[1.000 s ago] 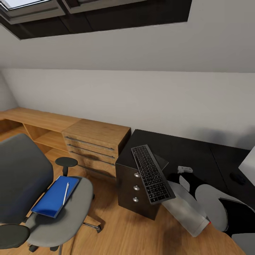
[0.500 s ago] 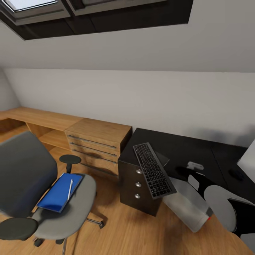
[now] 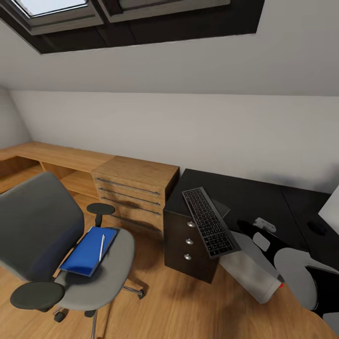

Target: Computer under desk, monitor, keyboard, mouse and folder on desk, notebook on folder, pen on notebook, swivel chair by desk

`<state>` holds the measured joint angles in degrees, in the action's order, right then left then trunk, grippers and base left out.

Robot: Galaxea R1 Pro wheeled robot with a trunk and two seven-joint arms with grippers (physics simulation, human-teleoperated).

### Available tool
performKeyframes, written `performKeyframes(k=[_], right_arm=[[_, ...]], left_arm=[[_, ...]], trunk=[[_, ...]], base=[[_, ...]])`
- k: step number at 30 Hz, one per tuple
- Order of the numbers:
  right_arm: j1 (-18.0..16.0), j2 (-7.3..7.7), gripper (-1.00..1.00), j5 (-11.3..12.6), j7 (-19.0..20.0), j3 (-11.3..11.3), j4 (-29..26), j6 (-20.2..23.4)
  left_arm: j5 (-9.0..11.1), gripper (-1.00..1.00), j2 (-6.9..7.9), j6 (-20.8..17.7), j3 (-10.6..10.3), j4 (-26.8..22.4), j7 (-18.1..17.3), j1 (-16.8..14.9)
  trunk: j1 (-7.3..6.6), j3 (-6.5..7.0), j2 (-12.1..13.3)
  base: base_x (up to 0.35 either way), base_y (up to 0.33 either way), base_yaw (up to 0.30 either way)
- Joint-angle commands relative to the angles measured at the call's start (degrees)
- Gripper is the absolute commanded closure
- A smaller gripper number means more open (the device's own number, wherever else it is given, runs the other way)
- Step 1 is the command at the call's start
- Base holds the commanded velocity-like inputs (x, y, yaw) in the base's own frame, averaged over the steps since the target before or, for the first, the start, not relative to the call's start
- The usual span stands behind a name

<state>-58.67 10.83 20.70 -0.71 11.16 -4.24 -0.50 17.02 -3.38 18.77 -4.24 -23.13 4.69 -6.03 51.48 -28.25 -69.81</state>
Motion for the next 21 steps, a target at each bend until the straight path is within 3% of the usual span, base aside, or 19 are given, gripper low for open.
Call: performKeyframes(k=[1,11,21], right_arm=[[0.0,-0.01,-1.0,0.2,-0.1,0.3,0.0,-0.1],[0.6,0.03,-1.0,0.7,0.1,0.3,0.0,-0.2],[1.5,0.2,-1.0,0.9,0.3,0.2,0.0,-0.2]], left_arm=[[0.2,-1.0,0.04,0.2,-0.5,0.0,0.5,0.0],[0.2,-1.0,0.04,0.2,-0.5,0.0,0.5,0.0],[0.1,-1.0,0.02,0.2,-0.5,0.1,0.5,-0.1]], trunk=[[0.0,-0.06,0.0],[0.0,-0.02,0.0],[0.0,0.42,0.0]], base=[[-0.003,0.007,0.0],[-0.001,0.002,-0.017],[0.0,0.0,-0.178]])
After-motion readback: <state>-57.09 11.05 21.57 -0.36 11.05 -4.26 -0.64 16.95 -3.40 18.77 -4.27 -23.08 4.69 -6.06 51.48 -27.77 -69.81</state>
